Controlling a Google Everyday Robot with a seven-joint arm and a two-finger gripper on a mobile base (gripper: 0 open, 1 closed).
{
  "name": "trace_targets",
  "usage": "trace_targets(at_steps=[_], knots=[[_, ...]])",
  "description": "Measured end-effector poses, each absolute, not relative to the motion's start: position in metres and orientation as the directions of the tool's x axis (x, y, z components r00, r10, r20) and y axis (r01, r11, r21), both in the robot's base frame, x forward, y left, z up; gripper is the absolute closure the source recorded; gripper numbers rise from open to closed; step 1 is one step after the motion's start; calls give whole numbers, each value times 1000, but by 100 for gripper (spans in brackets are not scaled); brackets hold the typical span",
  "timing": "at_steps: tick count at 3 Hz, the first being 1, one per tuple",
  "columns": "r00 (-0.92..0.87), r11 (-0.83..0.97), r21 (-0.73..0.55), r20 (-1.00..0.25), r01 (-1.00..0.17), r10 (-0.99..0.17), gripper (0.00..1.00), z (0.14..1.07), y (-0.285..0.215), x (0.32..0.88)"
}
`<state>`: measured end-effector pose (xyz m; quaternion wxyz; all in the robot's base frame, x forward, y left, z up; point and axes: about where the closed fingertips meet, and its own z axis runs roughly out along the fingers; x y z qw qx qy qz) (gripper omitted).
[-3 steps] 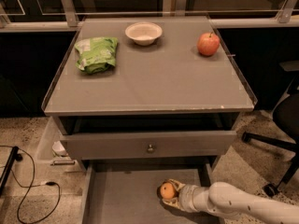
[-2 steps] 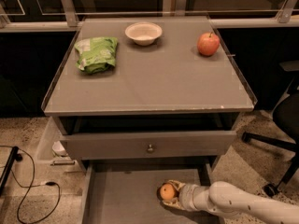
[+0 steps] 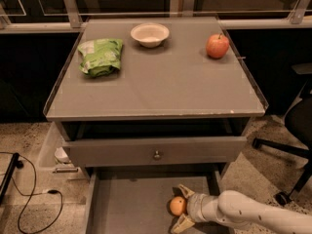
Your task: Place orange into middle drawer
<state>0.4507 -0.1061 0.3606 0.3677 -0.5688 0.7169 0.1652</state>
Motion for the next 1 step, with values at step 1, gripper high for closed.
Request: trace_targets(at_steps=[1], knots=[[-82,298,-182,-715,-937,-694,0,361,-106,451]])
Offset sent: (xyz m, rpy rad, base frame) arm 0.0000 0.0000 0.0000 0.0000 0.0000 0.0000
